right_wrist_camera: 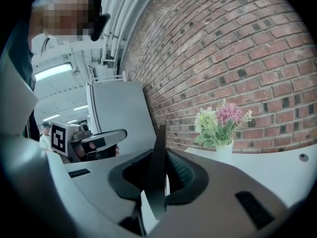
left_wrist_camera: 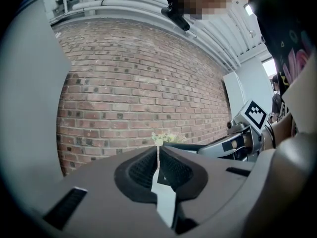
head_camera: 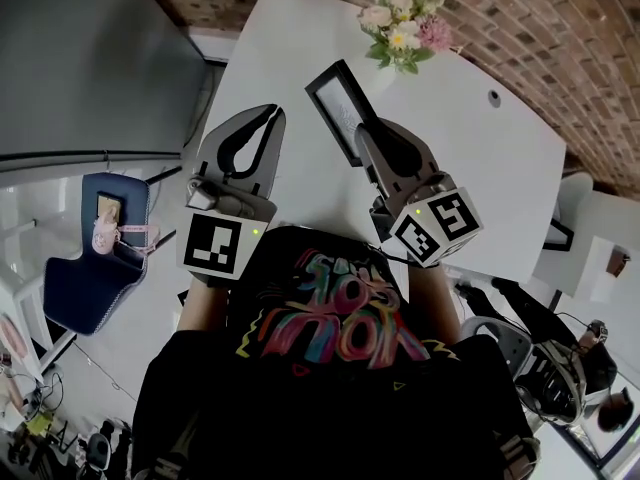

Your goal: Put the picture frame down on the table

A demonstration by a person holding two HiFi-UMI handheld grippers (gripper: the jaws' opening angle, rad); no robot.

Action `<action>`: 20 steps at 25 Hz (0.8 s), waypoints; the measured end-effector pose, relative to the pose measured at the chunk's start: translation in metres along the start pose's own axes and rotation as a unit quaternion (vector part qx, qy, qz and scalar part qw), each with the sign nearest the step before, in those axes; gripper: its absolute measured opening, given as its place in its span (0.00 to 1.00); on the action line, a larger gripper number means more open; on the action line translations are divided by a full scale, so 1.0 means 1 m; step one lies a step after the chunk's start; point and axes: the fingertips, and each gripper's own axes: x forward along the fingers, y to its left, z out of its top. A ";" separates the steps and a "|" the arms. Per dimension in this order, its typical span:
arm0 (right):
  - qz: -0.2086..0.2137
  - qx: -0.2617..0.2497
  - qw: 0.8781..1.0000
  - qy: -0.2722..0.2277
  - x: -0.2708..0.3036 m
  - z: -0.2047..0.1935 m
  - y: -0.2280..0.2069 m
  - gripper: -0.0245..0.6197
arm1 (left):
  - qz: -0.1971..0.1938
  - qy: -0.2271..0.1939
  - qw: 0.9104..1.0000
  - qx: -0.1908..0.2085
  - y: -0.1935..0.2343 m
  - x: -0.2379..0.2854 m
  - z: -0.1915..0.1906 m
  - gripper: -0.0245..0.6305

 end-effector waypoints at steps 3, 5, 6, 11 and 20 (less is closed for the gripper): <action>0.003 0.018 1.000 0.017 0.002 -0.015 -0.003 0.17 | -0.007 0.002 1.000 0.002 -0.003 0.000 -0.005 0.09; 0.006 0.033 0.999 0.026 0.003 -0.025 -0.004 0.17 | -0.010 0.004 1.000 -0.001 -0.005 -0.001 -0.009 0.09; 0.007 0.042 0.999 0.030 0.004 -0.031 -0.005 0.17 | -0.011 0.005 1.000 -0.004 -0.005 -0.001 -0.012 0.09; 0.023 0.081 0.995 0.056 0.008 -0.063 -0.009 0.17 | -0.015 0.017 1.000 -0.011 -0.011 -0.001 -0.031 0.09; 0.083 0.157 0.978 0.107 0.019 -0.125 -0.007 0.17 | -0.014 0.035 0.999 -0.021 -0.012 -0.004 -0.056 0.09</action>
